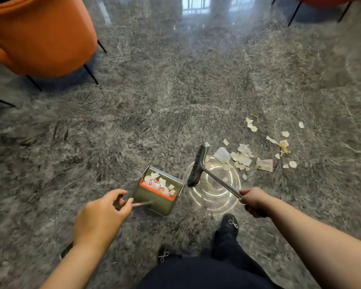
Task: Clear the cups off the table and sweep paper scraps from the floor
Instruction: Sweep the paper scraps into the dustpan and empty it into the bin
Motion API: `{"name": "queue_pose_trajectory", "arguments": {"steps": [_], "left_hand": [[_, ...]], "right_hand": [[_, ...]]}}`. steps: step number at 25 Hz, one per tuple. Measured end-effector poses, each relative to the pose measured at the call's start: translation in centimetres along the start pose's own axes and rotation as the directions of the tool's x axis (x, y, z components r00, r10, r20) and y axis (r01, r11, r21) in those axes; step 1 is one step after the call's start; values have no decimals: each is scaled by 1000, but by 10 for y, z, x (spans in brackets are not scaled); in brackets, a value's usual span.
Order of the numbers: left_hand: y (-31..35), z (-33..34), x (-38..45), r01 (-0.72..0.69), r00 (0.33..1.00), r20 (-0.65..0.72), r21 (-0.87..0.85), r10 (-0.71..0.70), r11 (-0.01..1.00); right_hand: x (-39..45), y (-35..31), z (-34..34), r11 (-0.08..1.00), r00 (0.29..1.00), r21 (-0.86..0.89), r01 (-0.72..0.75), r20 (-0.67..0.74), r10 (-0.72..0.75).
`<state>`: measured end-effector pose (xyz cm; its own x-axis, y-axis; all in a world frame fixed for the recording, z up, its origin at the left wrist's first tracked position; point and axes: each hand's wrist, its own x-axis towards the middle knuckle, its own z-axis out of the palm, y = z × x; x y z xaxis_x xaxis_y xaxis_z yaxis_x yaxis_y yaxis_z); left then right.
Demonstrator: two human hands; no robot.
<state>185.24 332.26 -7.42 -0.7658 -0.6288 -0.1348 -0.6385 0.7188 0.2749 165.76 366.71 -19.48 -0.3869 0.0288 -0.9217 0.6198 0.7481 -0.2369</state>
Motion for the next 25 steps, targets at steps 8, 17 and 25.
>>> {"name": "queue_pose_trajectory", "arguments": {"steps": [8,17,25], "left_hand": [[126,37,-8,0,999,55,8,0,1000],[214,66,2,-18,996,83,-35,21,999],[235,62,9,-22,998,60,-35,24,999]], "right_hand": [[29,29,-121,998,1000,-57,0,-16,-1],[41,56,-211,1000,999,10,13,-51,-12],[33,45,-219,988,989,51,148,18,-149]]}}
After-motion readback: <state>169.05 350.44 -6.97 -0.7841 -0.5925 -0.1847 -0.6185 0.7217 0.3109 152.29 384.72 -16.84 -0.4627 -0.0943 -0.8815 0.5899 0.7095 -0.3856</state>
